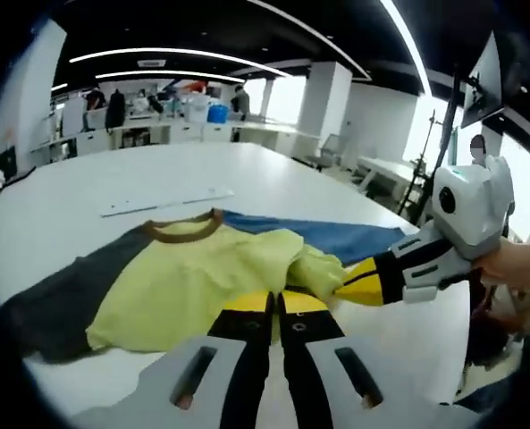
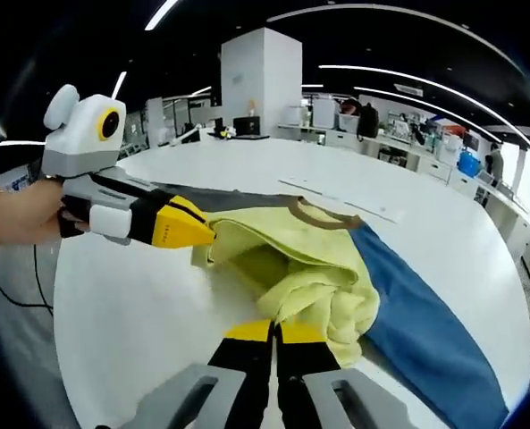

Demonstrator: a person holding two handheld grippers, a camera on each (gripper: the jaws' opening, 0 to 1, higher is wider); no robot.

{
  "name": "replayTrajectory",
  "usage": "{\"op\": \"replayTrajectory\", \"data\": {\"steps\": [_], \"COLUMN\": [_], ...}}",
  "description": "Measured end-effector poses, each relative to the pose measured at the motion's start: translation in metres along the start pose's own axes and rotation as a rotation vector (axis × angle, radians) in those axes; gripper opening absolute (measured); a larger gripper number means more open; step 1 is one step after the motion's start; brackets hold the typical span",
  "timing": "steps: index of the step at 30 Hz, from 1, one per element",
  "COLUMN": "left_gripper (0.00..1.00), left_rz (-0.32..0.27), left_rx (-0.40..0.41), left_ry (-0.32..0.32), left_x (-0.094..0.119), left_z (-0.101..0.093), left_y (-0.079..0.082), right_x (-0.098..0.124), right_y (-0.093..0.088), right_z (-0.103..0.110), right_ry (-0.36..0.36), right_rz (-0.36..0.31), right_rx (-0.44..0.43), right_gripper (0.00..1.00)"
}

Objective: Fold the garment on the visible template until the final outline fits inside the template.

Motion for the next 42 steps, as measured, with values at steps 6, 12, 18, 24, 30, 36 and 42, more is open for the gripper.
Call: {"op": "replayTrajectory", "data": {"steps": [6,12,18,24,30,36,42], "left_gripper": [0.00,0.00,0.00,0.00,0.00,0.00,0.00], "left_rz": [0.027,0.027,0.022,0.017,0.001,0.052,0.095], "left_rx": [-0.072,-0.044,-0.040,-0.039,-0.065,-0.067,-0.066], "left_ry": [0.007,-0.001,0.000,-0.008,-0.012,0.000,-0.005], "left_x": [0.021,0.040,0.058,0.077,0.096,0.110,0.122], "left_z": [0.003,0.004,0.003,0.004,0.009,0.013,0.013], "left_y": [-0.003,-0.009,-0.010,-0.009,-0.012,-0.023,-0.033], "right_x": [0.015,0.026,0.036,0.047,0.059,0.069,0.081], "right_y": [0.001,-0.002,-0.006,-0.011,-0.014,-0.019,-0.025], "right_z": [0.000,0.004,0.009,0.014,0.014,0.014,0.013], "right_ry": [0.000,0.016,0.040,0.055,0.053,0.039,0.025], "right_rz": [-0.017,-0.009,-0.009,0.012,0.022,0.041,0.060], "right_rx": [-0.034,-0.051,-0.069,-0.047,-0.051,-0.043,-0.045], "right_gripper": [0.00,0.00,0.00,0.00,0.00,0.00,0.00]}}
Point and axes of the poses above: the point that each gripper's makers call its tool centre point, and the gripper's own axes: x roughly backward along the fingers, z roughly to its left, y roughly out of its top, the point moved 5 cm from there along x, roughly backward along the fingers, and after that the axes turned 2 degrees about -z, right-handed, at the moved point
